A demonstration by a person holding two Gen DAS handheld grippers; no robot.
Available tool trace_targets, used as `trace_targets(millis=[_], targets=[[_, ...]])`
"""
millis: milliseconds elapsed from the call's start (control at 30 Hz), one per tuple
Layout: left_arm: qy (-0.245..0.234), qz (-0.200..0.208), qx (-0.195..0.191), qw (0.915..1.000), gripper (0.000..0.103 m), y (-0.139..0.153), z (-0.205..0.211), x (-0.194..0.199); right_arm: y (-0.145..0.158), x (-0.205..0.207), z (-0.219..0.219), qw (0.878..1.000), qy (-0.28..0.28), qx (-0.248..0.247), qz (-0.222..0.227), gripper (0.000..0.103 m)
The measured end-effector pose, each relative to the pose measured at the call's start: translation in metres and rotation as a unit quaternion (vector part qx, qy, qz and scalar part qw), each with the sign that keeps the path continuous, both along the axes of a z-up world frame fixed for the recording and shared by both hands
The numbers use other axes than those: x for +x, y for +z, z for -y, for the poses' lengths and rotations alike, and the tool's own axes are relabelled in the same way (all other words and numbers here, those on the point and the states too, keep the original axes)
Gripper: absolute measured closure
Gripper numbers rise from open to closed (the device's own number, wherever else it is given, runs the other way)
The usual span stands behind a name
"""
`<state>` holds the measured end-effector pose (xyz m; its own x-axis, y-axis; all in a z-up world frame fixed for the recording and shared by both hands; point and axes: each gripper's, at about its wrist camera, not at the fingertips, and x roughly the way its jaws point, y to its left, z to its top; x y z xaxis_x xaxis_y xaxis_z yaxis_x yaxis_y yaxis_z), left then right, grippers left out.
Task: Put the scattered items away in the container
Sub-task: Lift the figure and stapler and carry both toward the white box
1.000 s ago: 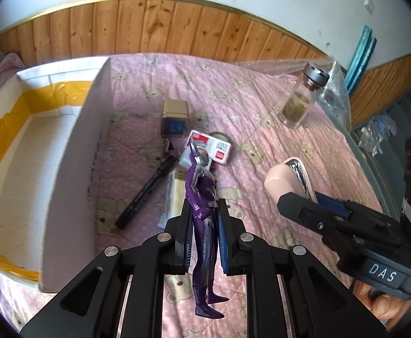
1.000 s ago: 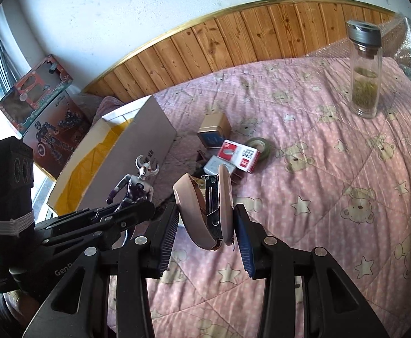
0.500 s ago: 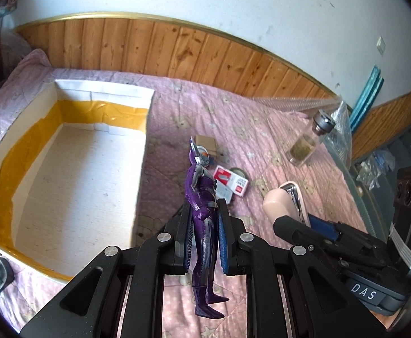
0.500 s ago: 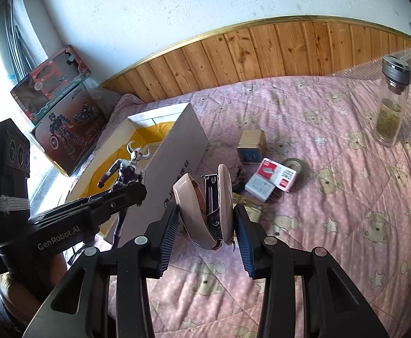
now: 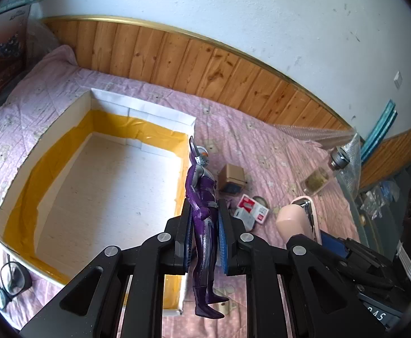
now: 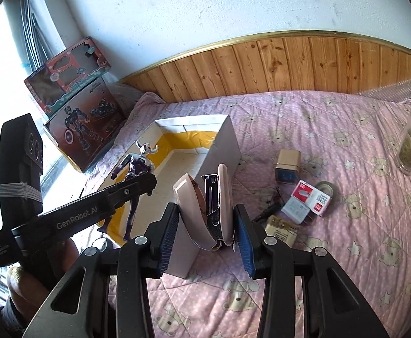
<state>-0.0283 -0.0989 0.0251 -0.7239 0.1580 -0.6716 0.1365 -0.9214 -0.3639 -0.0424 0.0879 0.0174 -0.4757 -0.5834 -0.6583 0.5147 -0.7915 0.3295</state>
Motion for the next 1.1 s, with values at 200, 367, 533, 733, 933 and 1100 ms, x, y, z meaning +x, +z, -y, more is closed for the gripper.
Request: trace_targets(millis=[200,367,533,733,933,1100], targets=[[0.009,0.001,0.008,0.9999,0.087,0.000,0.012,-0.001,0.006,-0.003,0.018,1.000,0.014,0.003,-0.003,0.061],[0.013,0.003,0.016,0.9998,0.087,-0.001,0.020,-0.003,0.007,-0.005,0.032,1.000,0.025,0.007,-0.005,0.061],[0.016,0.004,0.023,0.9996,0.087,-0.002,0.026,-0.006,0.009,-0.009,0.043,0.999,0.033,0.011,-0.006,0.061],[0.022,0.010,0.033,0.9992,0.087,-0.006,0.035,-0.010,0.009,-0.017,0.057,0.999,0.043,0.015,-0.007,0.061],[0.034,0.020,0.049,0.9980,0.087,-0.012,0.049,-0.014,0.007,-0.024,0.072,0.998,0.054,0.023,-0.005,0.061],[0.043,0.029,0.063,0.9966,0.087,-0.018,0.061,-0.018,0.008,-0.029,0.083,0.998,0.063,0.028,-0.006,0.061]])
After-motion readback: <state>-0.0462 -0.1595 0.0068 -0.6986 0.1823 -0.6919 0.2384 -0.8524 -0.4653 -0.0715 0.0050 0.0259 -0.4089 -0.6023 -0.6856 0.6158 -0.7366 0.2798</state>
